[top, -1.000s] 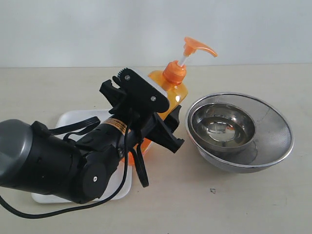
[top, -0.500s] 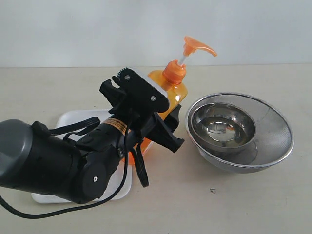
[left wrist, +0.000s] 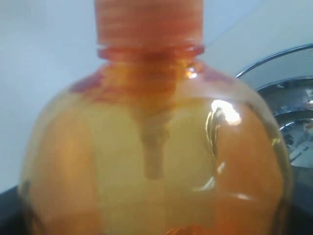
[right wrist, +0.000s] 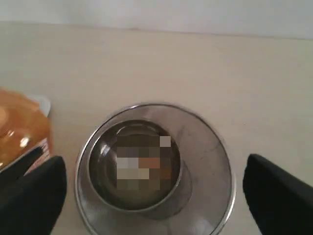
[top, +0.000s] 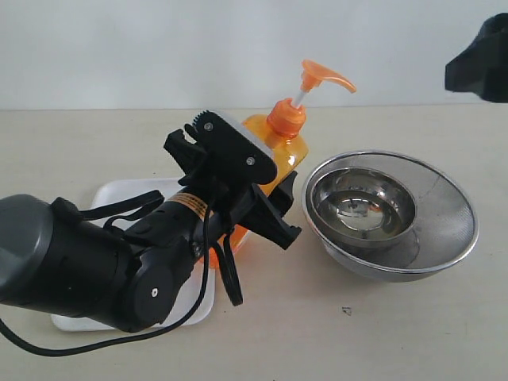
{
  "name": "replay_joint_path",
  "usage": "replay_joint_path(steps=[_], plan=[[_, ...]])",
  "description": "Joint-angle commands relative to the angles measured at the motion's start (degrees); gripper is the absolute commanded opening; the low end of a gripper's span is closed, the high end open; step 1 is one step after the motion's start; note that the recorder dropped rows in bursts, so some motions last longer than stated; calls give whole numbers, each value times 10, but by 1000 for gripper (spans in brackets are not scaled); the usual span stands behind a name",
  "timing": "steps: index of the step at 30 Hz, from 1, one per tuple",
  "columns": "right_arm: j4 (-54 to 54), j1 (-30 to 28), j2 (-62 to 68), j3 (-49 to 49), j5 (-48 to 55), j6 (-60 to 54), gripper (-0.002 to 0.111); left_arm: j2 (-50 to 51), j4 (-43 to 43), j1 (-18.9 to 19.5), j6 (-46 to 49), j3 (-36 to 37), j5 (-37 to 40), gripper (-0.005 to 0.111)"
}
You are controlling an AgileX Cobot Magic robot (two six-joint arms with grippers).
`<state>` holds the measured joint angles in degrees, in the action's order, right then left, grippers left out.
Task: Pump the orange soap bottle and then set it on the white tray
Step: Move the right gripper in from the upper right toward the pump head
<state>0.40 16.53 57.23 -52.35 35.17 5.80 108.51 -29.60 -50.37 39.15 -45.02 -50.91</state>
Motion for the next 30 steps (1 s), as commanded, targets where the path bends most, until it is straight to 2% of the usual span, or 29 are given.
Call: replay_joint_path(steps=[1,3,10,26,28,30], plan=[[175,1,45,-33,7,-177,88,-12,16,-2,1,-13,-26,5],[201,1,52,-33,-19,-201,88,-12,16,-2,1,-22,-15,5],[186,1,53,-33,-56,-197,88,-12,11,0,1,-28,-14,5],[171,1,53,-33,-70,-175,88,-12,7,0,8,-28,-14,5],[171,1,53,-33,-67,-126,84,-12,7,0,10,-28,-14,5],[169,1,53,-33,-74,-134,71,-12,7,0,12,-28,-13,5]])
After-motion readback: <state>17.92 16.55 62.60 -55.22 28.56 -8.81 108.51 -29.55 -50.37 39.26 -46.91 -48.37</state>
